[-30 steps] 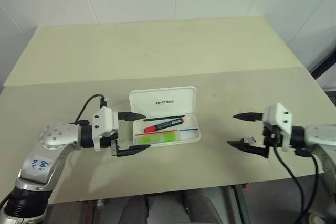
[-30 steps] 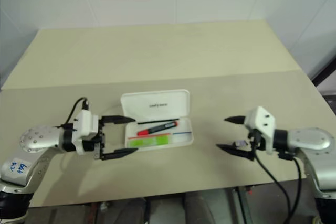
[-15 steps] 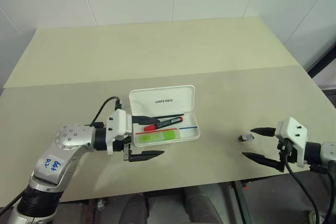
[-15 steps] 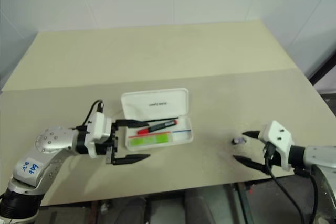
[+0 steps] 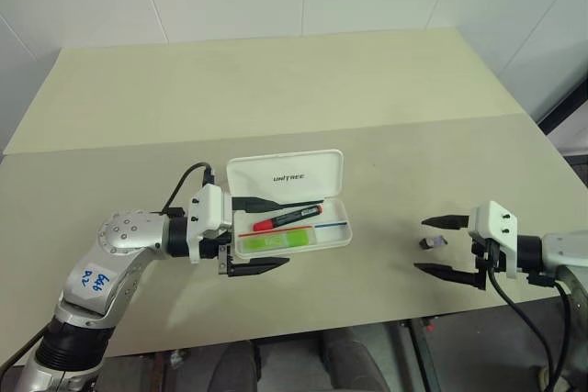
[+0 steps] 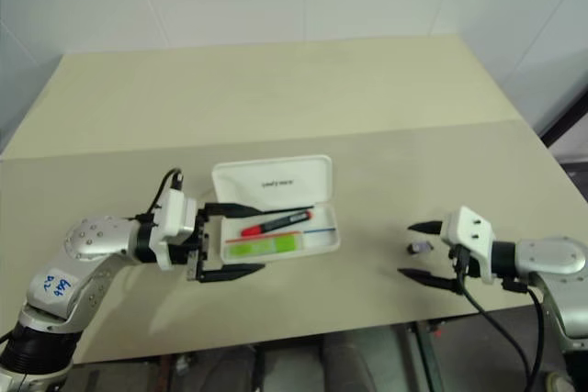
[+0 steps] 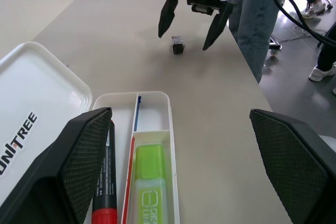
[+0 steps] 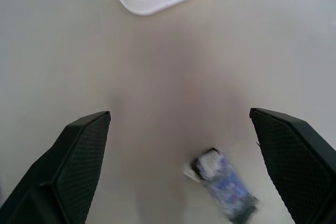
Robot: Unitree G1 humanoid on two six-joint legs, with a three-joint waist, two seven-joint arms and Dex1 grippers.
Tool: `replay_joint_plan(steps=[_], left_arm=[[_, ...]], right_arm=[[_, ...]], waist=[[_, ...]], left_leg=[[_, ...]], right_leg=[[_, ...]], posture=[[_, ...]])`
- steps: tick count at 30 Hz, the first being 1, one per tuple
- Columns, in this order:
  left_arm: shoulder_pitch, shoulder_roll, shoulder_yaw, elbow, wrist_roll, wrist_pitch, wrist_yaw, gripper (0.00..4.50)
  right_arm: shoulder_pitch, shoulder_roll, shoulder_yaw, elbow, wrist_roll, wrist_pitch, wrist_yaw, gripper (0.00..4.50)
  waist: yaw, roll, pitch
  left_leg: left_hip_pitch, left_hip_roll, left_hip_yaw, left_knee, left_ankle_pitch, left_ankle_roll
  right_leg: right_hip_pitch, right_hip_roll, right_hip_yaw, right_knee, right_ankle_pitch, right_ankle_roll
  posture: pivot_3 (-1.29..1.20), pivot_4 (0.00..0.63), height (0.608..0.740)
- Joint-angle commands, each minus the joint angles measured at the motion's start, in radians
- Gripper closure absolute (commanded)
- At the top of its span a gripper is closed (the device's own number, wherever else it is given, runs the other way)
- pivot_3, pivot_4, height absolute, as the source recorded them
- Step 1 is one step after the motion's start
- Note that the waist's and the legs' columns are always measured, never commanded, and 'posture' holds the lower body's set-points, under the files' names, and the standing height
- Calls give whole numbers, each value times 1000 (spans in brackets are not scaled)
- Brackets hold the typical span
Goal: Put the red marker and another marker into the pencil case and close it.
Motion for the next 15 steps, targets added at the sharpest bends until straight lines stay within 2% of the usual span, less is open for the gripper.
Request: replay_joint_plan(steps=[1, 8, 15], left_arm=[[0, 13, 22, -33, -10, -2, 8, 0], [8, 20, 33, -44, -10, 0, 20, 0], [4, 25, 35, -46, -11, 0, 28, 0]], right_arm=[[-48, -40, 15, 91, -23, -71, 63, 10], [-138, -53, 66, 249, -61, -153, 135, 10], [-193, -15, 108, 304, -72, -185, 144, 10]], waist=[[0, 0, 0], [-3, 0, 0], [-4, 0, 0]], left_leg=[[0, 0, 0, 0, 0, 0], [1, 0, 1, 1, 0, 0], [1, 0, 3, 2, 0, 0]], right_leg=[[0, 0, 0, 0, 1, 2], [0, 0, 1, 0, 2, 3], [0, 0, 3, 1, 2, 3]], posture=[[0, 150, 740], [0, 150, 740], [0, 150, 740]])
